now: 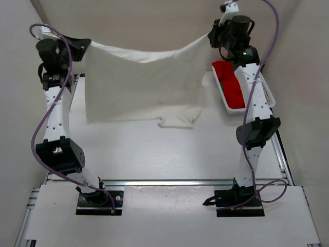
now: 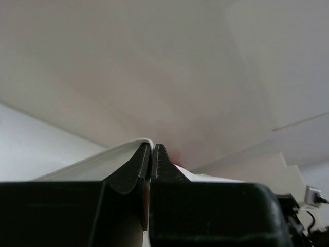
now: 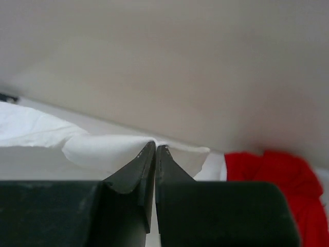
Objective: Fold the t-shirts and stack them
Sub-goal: Flatten out the tshirt, then fold the flattened tshirt in 1/3 of the way
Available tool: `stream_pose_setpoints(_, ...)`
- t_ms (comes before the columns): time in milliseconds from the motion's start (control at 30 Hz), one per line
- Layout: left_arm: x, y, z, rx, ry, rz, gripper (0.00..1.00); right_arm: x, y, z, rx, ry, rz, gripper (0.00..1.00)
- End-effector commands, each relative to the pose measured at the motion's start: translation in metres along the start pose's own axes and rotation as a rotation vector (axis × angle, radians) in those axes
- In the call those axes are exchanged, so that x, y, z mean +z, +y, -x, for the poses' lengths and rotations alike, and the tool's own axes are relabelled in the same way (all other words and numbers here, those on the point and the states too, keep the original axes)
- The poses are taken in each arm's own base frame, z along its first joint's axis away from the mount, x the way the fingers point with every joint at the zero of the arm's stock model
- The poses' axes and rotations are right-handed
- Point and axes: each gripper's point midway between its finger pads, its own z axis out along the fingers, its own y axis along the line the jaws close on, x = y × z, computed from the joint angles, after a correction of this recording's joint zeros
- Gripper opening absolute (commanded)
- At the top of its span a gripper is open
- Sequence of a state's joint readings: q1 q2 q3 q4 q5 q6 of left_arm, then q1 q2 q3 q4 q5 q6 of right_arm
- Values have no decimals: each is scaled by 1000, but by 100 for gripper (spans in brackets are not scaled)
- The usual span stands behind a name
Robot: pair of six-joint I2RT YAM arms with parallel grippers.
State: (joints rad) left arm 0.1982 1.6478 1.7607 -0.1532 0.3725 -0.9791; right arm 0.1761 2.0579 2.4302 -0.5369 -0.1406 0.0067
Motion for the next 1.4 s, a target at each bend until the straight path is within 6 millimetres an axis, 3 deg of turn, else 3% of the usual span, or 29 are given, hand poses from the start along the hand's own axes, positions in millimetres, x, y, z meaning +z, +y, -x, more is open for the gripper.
stream_pose_setpoints(0, -39, -48, 43, 33, -104, -120, 0, -131, 25, 188, -79, -520, 29, 0)
stream_pose_setpoints(33, -42, -46, 43, 31, -109, -118, 0, -143, 29, 194, -82, -532, 39, 0)
stream_pose_setpoints(167, -58, -40, 54, 69, -141, -102, 0, -145, 31, 158, -133, -394, -16, 0)
stream_pose_setpoints(200, -62, -36, 50, 68, -135, -93, 0, -134, 28, 135, -114, -327, -23, 0)
stream_pose_setpoints(233, -65, -28, 53, 79, -146, -77, 0, -139, 22, 125, -95, -293, -36, 0)
stream_pose_setpoints(267, -68, -18, 45, 76, -139, -55, 0, -124, 18, 92, -66, -205, -39, 0)
stream_pose_setpoints(333, -82, 6, 30, 86, -134, 6, 0, -131, 17, 27, -39, -64, -63, 0)
stream_pose_setpoints(367, -94, 14, 19, 108, -131, 20, 0, -151, 24, 30, -33, -103, -72, 0)
stream_pose_setpoints(400, -98, 22, 15, 106, -148, 51, 0, -157, 27, 13, -27, -86, -69, 0)
stream_pose_setpoints(433, -101, 49, -7, 110, -113, 106, 0, -168, 31, -22, 15, -43, -65, 0)
stream_pose_setpoints(467, -111, 47, -16, 120, -119, 111, 0, -166, 28, -78, 47, 63, -107, 0)
stream_pose_setpoints(500, -121, 67, -43, 136, -85, 153, 0, -179, 32, -125, 62, 143, -110, 0)
stream_pose_setpoints(533, -127, 103, -73, 146, -32, 229, 0, -196, 40, -137, 92, 143, -99, 0)
stream_pose_setpoints(567, -138, 110, -82, 170, -35, 262, 0, -209, 42, -187, 127, 218, -111, 1)
stream_pose_setpoints(600, -149, 141, -109, 159, 10, 315, 0, -218, 47, -244, 167, 324, -111, 0)
stream_pose_setpoints(633, -160, 174, -138, 141, 69, 376, 0, -227, 51, -259, 194, 332, -96, 0)
stream_pose_setpoints(700, -186, 230, -178, 84, 171, 464, 0, -254, 58, -328, 313, 477, -78, 0)
stream_pose_setpoints(800, -212, 272, -192, -13, 192, 529, 0, -277, 67, -369, 392, 573, -64, 0)
stream_pose_setpoints(900, -228, 289, -214, 20, 262, 602, 0, -297, 77, -386, 480, 645, -49, 0)
stream_pose_setpoints(933, -229, 287, -217, 52, 276, 609, 0, -302, 76, -388, 495, 661, -83, 0)
stream_pose_setpoints(967, -231, 287, -219, 52, 276, 613, 0, -306, 88, -384, 465, 661, -45, 0)
stream_pose_setpoints(1100, -243, 290, -217, 59, 312, 649, 0, -327, 116, -384, 536, 745, 4, 0)
stream_pose_setpoints(1133, -242, 286, -214, 78, 317, 660, 0, -332, 117, -391, 534, 763, -4, 0)
stream_pose_setpoints(1167, -238, 281, -211, 94, 309, 645, 0, -335, 125, -385, 554, 746, 15, 0)
stream_pose_setpoints(1267, -222, 270, -208, 9, 276, 568, 0, -320, 119, -371, 557, 680, -7, 1)
stream_pose_setpoints(1367, -204, 271, -195, -55, 228, 565, 0, -285, 97, -344, 548, 617, 3, 0)
